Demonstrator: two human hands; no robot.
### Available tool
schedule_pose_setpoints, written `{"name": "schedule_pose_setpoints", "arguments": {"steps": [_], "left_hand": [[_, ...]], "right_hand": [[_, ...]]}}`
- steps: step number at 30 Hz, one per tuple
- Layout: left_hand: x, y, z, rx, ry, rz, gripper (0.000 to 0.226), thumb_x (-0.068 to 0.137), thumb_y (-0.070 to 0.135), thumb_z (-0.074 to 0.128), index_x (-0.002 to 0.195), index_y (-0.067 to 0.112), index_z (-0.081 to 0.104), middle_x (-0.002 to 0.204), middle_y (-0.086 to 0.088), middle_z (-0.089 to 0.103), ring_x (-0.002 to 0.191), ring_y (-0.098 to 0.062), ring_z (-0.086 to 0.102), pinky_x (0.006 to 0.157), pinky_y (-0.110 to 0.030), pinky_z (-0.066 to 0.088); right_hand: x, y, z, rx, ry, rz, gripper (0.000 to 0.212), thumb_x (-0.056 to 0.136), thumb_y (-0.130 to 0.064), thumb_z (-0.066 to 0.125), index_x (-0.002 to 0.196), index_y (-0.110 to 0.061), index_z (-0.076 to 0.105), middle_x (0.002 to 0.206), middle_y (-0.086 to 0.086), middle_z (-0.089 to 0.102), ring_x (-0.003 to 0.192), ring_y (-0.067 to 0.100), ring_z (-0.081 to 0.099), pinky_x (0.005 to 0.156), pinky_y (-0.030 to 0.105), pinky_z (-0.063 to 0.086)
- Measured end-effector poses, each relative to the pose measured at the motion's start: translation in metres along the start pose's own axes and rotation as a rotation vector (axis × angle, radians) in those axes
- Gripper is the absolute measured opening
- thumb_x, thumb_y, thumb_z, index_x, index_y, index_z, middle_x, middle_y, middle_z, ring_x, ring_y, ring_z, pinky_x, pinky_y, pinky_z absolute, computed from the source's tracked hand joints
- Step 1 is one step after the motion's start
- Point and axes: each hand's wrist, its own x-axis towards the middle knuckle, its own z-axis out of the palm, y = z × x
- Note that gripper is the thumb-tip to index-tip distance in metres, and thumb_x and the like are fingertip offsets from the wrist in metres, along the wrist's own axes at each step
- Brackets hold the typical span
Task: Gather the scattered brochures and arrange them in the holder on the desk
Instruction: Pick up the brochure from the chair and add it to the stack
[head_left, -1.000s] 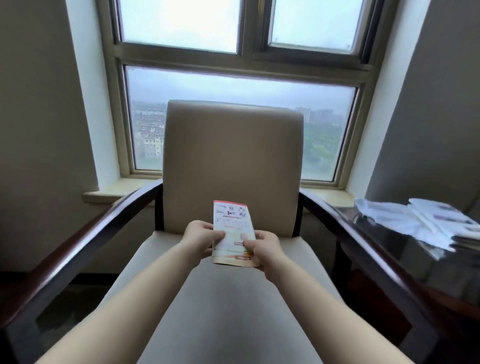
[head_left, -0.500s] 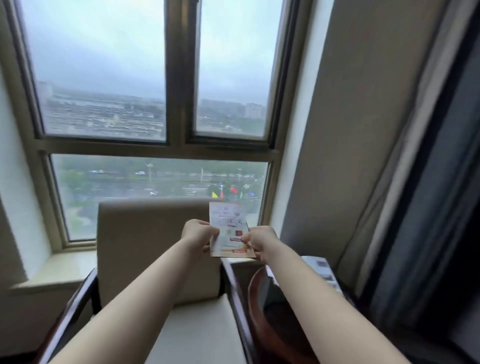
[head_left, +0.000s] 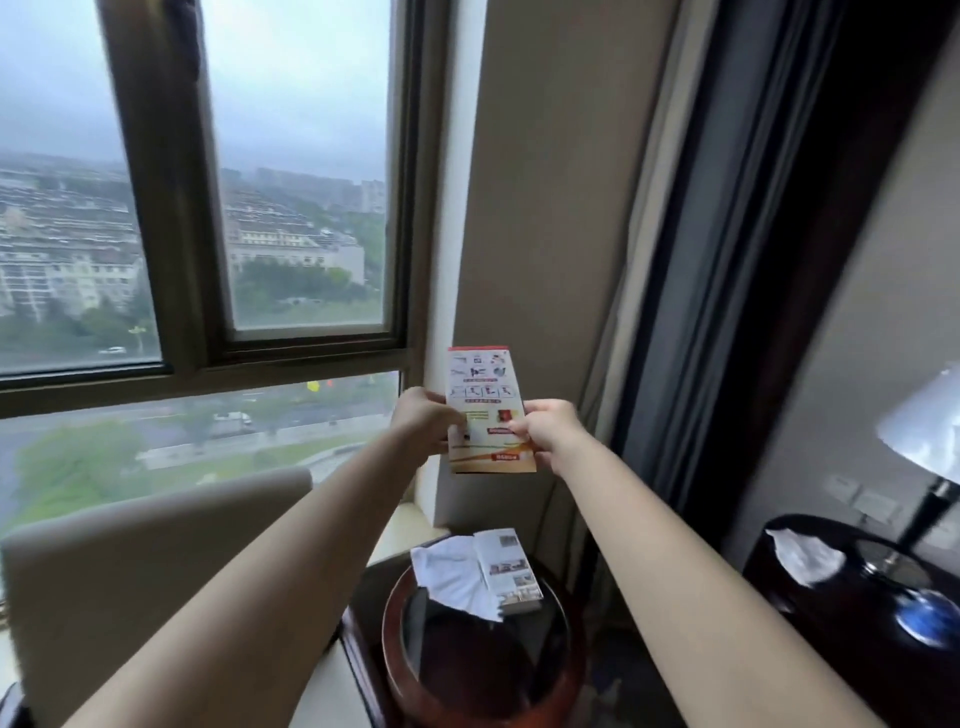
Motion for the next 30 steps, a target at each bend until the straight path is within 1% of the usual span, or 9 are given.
{"name": "schedule_pose_setpoints", "arguments": {"steps": [3, 7, 9, 13, 16, 19, 24, 28, 30], "left_hand": [[0.019, -0.018, 0.037, 0.014, -0.058, -0.002, 0.019, 0.079, -0.009, 0.064, 0.092, 0.006, 0.064, 0.097, -0.010, 0.069, 0.087, -0.028, 0.069, 0.056, -0.029, 0.058], [0.053, -0.044, 0.095, 0.056, -0.046, -0.003, 0.033, 0.078, -0.010, 0.064, 0.070, 0.020, 0.056, 0.076, 0.002, 0.065, 0.074, -0.019, 0.067, 0.049, -0.025, 0.055], [0.079, -0.058, 0.123, 0.085, -0.030, -0.007, 0.033, 0.077, -0.011, 0.063, 0.070, 0.020, 0.058, 0.078, 0.000, 0.068, 0.075, -0.021, 0.069, 0.053, -0.029, 0.058], [0.132, -0.089, 0.170, 0.154, 0.037, -0.033, 0.030, 0.076, -0.010, 0.063, 0.070, 0.019, 0.059, 0.083, -0.003, 0.068, 0.085, -0.026, 0.069, 0.075, -0.042, 0.060], [0.161, -0.120, 0.195, 0.162, 0.094, -0.084, 0.028, 0.076, -0.010, 0.064, 0.075, 0.018, 0.058, 0.080, 0.000, 0.067, 0.082, -0.023, 0.068, 0.069, -0.040, 0.061], [0.188, -0.154, 0.212, 0.150, 0.131, -0.124, 0.027, 0.072, -0.012, 0.060, 0.077, 0.015, 0.062, 0.089, -0.010, 0.071, 0.085, -0.030, 0.070, 0.071, -0.050, 0.060], [0.233, -0.221, 0.221, 0.202, 0.167, -0.136, 0.030, 0.070, -0.012, 0.058, 0.068, 0.018, 0.064, 0.087, -0.010, 0.073, 0.082, -0.029, 0.071, 0.072, -0.051, 0.060], [0.264, -0.289, 0.223, 0.282, 0.216, -0.169, 0.028, 0.068, -0.008, 0.055, 0.086, 0.006, 0.072, 0.084, -0.014, 0.074, 0.066, -0.024, 0.064, 0.068, -0.042, 0.059], [0.277, -0.325, 0.224, 0.292, 0.227, -0.209, 0.032, 0.068, -0.007, 0.056, 0.092, 0.009, 0.070, 0.081, -0.011, 0.072, 0.070, -0.026, 0.065, 0.068, -0.039, 0.059]], "right_hand": [[0.016, 0.024, -0.028, -0.013, 0.050, 0.012, 0.030, 0.087, 0.005, 0.062, 0.114, -0.004, 0.065, 0.115, 0.016, 0.069, 0.102, 0.032, 0.068, 0.082, 0.043, 0.058], [0.057, 0.062, -0.067, -0.052, 0.049, 0.005, 0.037, 0.085, 0.008, 0.063, 0.120, -0.005, 0.062, 0.118, 0.015, 0.067, 0.104, 0.032, 0.067, 0.087, 0.046, 0.057], [0.088, 0.081, -0.085, -0.054, 0.052, 0.008, 0.043, 0.084, 0.006, 0.065, 0.124, -0.007, 0.061, 0.119, 0.013, 0.067, 0.104, 0.031, 0.067, 0.087, 0.046, 0.057], [0.157, 0.120, -0.111, -0.100, 0.014, 0.013, 0.048, 0.082, 0.002, 0.069, 0.126, -0.012, 0.060, 0.118, 0.011, 0.069, 0.100, 0.027, 0.069, 0.085, 0.044, 0.058], [0.204, 0.148, -0.119, -0.166, -0.049, -0.012, 0.047, 0.082, -0.001, 0.070, 0.127, -0.012, 0.059, 0.115, 0.013, 0.070, 0.099, 0.026, 0.070, 0.086, 0.041, 0.058], [0.243, 0.175, -0.121, -0.210, -0.084, -0.015, 0.046, 0.083, -0.002, 0.069, 0.126, -0.014, 0.060, 0.112, 0.010, 0.071, 0.098, 0.023, 0.070, 0.086, 0.038, 0.058], [0.293, 0.232, -0.105, -0.207, -0.116, 0.016, 0.044, 0.084, 0.000, 0.065, 0.127, -0.010, 0.059, 0.117, 0.011, 0.069, 0.104, 0.023, 0.067, 0.087, 0.032, 0.055], [0.331, 0.295, -0.077, -0.190, -0.141, 0.059, 0.043, 0.086, -0.003, 0.065, 0.128, -0.007, 0.058, 0.119, 0.011, 0.067, 0.106, 0.025, 0.067, 0.093, 0.041, 0.054], [0.348, 0.330, -0.061, -0.208, -0.159, 0.085, 0.046, 0.085, 0.002, 0.062, 0.130, -0.006, 0.056, 0.105, 0.009, 0.070, 0.101, 0.027, 0.068, 0.090, 0.042, 0.056]]}}
